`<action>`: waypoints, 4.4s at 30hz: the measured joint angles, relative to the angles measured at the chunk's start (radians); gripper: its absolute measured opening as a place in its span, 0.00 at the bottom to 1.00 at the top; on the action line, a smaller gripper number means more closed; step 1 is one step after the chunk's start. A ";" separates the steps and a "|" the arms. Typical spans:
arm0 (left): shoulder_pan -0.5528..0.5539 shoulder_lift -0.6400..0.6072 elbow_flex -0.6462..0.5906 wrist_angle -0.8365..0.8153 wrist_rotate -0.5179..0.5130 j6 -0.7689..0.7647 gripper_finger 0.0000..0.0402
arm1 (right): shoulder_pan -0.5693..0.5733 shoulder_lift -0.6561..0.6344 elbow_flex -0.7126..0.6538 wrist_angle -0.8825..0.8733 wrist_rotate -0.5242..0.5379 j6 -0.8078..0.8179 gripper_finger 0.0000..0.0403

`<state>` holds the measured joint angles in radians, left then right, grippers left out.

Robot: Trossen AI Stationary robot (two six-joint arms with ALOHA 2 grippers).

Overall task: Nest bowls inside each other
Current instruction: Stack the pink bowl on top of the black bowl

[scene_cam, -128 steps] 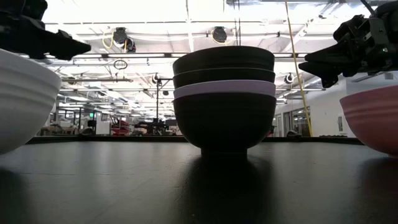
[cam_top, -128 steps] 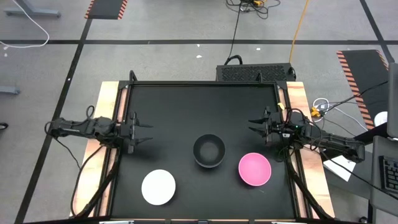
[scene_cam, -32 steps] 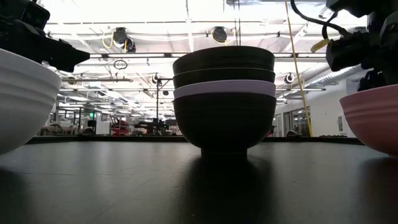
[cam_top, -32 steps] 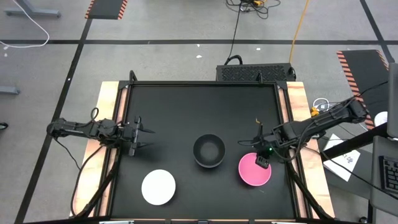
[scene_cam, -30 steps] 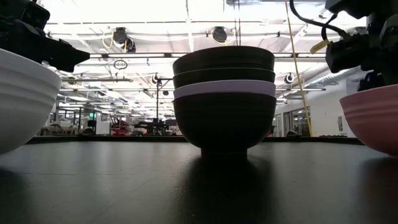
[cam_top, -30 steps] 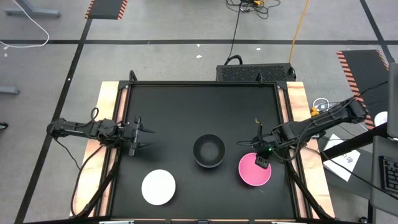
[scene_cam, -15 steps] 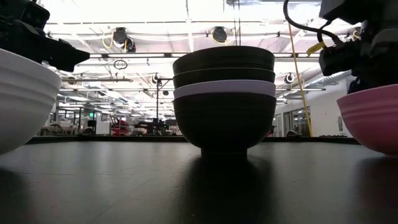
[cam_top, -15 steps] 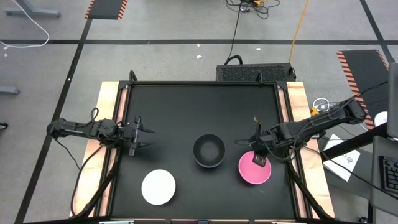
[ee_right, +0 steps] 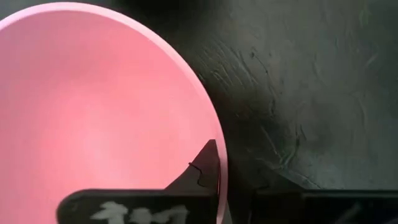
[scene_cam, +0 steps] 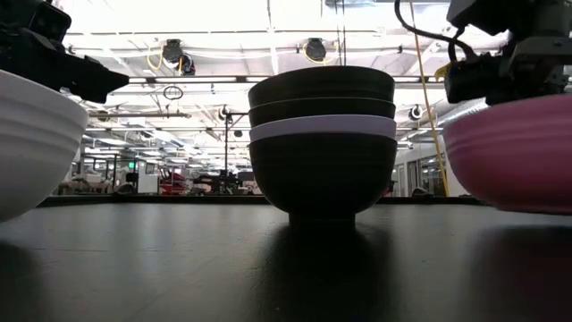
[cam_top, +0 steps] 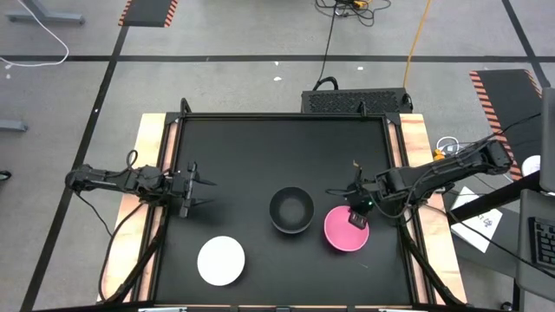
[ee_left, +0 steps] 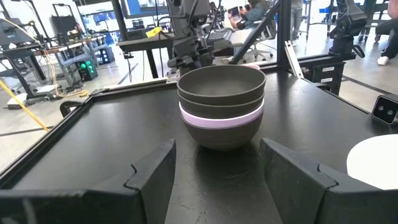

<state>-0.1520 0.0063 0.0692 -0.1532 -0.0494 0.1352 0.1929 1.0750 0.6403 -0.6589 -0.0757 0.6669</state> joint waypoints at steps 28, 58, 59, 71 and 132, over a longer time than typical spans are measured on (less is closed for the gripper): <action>0.000 0.000 0.000 -0.006 0.008 0.014 0.58 | -0.209 -0.047 0.397 -0.044 0.027 -0.356 0.00; 0.000 0.000 0.001 -0.007 0.007 0.018 0.58 | -0.297 0.533 0.989 -0.310 -0.186 -0.553 0.00; 0.000 0.000 0.001 -0.007 0.007 0.018 0.58 | -0.297 0.547 1.001 -0.316 -0.191 -0.557 0.00; 0.000 0.000 0.001 -0.007 0.007 0.021 0.58 | -0.297 0.708 1.102 -0.383 -0.189 -0.601 0.00; 0.000 0.000 0.001 -0.009 0.027 0.040 0.58 | -0.235 0.863 1.105 -0.412 0.076 -0.581 0.00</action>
<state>-0.1521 0.0063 0.0700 -0.1619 -0.0227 0.1753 -0.0418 1.9385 1.7452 -1.0706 0.0002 0.0863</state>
